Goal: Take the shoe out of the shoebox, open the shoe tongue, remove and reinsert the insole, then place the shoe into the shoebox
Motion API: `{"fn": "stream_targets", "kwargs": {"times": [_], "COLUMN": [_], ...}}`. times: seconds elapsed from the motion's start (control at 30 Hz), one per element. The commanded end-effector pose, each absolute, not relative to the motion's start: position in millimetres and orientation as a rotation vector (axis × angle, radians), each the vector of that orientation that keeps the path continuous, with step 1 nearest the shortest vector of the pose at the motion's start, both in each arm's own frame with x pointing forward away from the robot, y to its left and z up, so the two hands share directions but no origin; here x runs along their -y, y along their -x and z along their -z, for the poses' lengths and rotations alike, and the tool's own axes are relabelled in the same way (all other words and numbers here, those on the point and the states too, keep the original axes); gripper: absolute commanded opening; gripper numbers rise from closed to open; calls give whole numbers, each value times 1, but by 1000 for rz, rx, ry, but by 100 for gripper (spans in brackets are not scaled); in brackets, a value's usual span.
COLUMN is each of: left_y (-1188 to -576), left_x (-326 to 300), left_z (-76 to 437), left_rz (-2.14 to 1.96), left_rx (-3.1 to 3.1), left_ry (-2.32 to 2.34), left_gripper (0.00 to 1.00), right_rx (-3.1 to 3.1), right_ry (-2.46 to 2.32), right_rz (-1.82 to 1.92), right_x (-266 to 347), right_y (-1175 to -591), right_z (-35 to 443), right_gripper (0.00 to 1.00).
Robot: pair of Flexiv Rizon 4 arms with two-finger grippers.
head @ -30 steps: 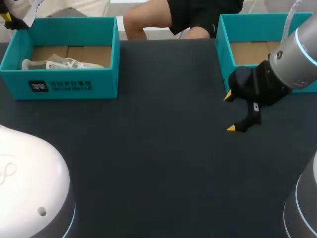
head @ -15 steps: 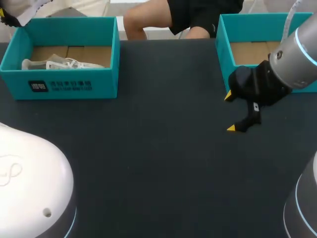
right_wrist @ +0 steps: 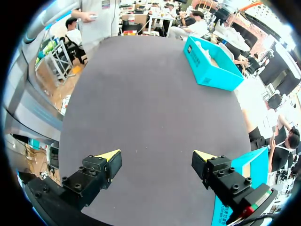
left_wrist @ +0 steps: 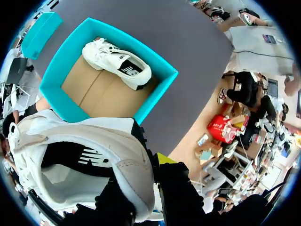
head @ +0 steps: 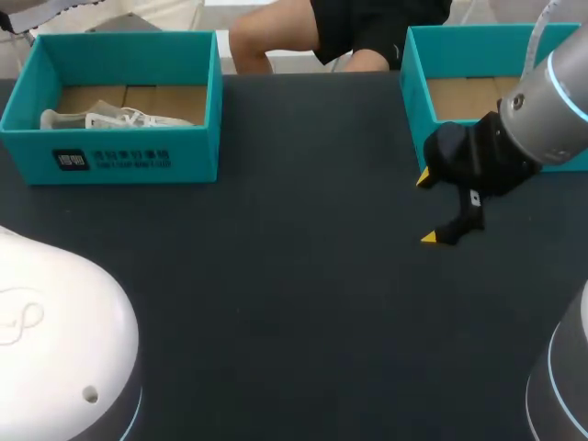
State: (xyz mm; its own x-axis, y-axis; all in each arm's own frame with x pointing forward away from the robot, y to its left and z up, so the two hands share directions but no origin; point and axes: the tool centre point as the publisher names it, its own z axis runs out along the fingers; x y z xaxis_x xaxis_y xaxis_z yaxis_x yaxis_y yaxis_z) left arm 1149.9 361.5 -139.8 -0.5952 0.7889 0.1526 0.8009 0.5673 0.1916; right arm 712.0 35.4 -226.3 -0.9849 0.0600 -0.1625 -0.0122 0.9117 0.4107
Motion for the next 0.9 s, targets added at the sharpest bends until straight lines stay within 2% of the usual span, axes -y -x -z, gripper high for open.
{"fn": "stream_targets", "kwargs": {"times": [0.03,0.47,0.77,0.9], "left_y": [-1146,-1146,-1139,-1137], "left_x": [-363,-363,-344,-332], "left_z": [140,140,147,155], "left_rz": [550,550,583,538], "left_rx": [2276,2276,2409,2327], "left_ry": [2120,2120,1943,2029], "left_gripper": [0,0,0,0], "right_rx": [-2902,-2902,-2902,-2902], "right_ry": [-38,-38,-38,-38], "right_rz": [-623,-623,-623,-623], "right_x": [-36,-36,-36,-36], "right_y": [-712,-712,-712,-712], "right_z": [227,227,227,227], "right_gripper": [100,100,100,100]}}
